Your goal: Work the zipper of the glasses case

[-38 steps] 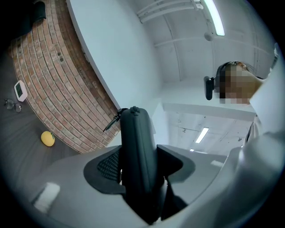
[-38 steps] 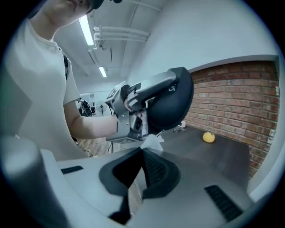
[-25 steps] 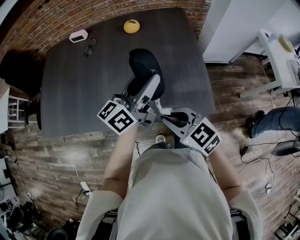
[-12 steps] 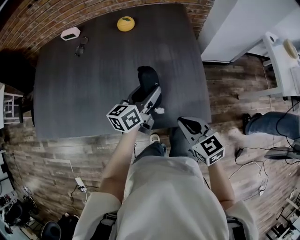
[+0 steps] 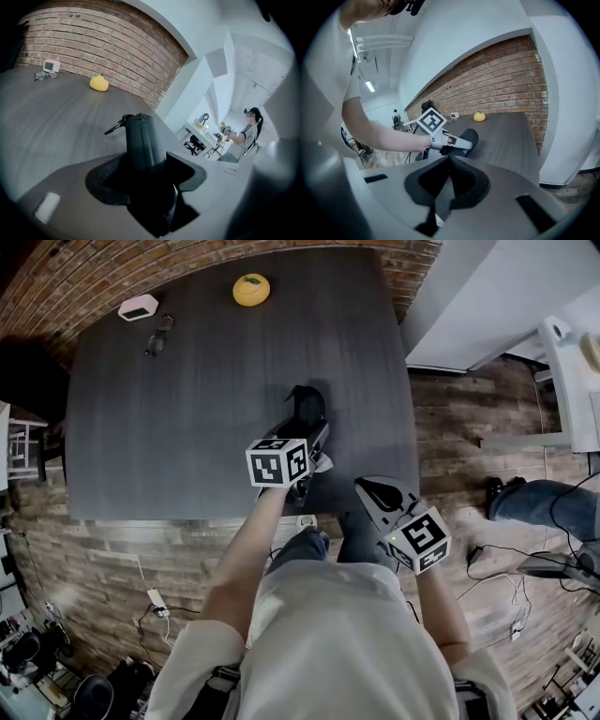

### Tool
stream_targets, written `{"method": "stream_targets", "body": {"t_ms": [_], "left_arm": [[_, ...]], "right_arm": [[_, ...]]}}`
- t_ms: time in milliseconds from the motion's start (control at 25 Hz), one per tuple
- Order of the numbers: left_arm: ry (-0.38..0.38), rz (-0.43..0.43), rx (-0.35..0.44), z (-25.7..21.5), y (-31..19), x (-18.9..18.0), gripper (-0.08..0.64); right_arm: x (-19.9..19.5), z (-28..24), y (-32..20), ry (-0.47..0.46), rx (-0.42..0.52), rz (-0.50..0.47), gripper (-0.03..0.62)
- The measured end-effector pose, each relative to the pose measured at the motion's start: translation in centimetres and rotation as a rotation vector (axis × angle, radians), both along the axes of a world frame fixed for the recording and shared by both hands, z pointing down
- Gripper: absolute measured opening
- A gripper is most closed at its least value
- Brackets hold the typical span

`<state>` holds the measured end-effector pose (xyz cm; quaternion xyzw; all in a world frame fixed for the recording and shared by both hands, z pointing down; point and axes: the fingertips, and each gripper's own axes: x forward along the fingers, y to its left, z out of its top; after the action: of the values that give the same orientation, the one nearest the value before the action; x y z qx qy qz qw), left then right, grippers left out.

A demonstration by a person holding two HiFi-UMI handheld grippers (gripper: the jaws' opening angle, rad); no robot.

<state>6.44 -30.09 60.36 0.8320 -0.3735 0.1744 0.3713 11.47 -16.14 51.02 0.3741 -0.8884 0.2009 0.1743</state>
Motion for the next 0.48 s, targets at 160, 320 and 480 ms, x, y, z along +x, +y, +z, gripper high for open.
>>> {"method": "stream_targets", "body": {"t_ms": [160,320,480], "left_arm": [[-0.015,-0.011,-0.045,0.6,-0.5,0.3,0.261],[0.003,-0.030,-0.070,0.8,-0.7,-0.4,0.287],[-0.024,-0.050,-0.013,0.2,-0.9,-2.0,0.301]], "right_arm": [[0.1,0.0,-0.9,-0.008,0.004,-0.009,0.005],[-0.1,0.2,-1.2,-0.002,0.008,-0.024,0.005],[-0.6,0.0,-1.2,0.001,0.016,-0.031,0.005]]}}
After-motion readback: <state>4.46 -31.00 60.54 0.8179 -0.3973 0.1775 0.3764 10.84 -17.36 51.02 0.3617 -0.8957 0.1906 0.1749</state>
